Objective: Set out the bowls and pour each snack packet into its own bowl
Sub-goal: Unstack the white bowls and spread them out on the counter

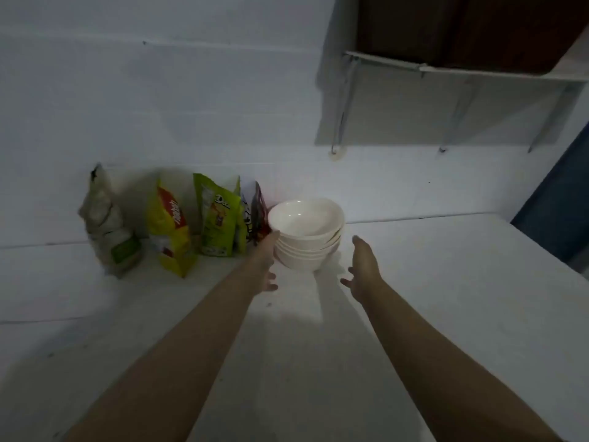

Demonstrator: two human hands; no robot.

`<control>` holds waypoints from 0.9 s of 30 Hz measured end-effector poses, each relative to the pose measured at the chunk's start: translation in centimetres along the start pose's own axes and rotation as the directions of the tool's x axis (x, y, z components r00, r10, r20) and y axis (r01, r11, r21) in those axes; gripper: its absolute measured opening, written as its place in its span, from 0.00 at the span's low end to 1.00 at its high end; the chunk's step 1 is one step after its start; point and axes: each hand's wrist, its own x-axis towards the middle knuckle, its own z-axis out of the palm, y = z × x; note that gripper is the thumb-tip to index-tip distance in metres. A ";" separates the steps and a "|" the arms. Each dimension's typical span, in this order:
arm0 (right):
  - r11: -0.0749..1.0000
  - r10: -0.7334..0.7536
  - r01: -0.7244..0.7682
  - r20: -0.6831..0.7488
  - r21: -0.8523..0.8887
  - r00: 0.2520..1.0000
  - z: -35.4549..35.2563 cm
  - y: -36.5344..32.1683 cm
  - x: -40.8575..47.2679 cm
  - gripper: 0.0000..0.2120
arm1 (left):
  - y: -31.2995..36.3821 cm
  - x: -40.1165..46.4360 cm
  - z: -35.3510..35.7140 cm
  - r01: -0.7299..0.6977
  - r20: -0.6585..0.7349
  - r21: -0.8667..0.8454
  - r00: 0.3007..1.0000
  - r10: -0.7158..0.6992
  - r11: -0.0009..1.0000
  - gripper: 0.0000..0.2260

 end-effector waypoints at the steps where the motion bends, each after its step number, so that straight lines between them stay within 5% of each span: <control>1: 0.999 0.036 -0.036 0.033 0.001 0.999 0.2 -0.6 1.1 0.24 | 0.5 0.6 0.5 0.028 0.024 -0.018 0.999 -0.027 0.999 0.39; 7: 0.992 0.123 -0.119 0.230 -0.033 0.965 2.5 -2.1 4.8 0.33 | 2.0 3.0 2.9 0.046 -0.077 -0.070 0.996 -0.051 0.997 0.34; 17: 1.000 0.030 -0.028 0.187 -0.013 0.982 1.4 -1.4 1.5 0.18 | -0.6 1.6 4.0 -0.015 -0.149 0.024 0.989 0.018 1.000 0.23; 23: 1.000 0.029 -0.029 0.206 -0.006 0.978 0.4 2.0 -5.4 0.22 | -5.6 -3.7 1.2 -0.230 -0.216 0.133 0.943 0.255 0.964 0.34; 27: 1.000 0.011 -0.007 0.274 -0.015 0.962 1.7 3.9 -10.4 0.23 | -8.6 -8.0 -2.1 -0.404 -0.339 0.164 0.834 0.436 0.900 0.40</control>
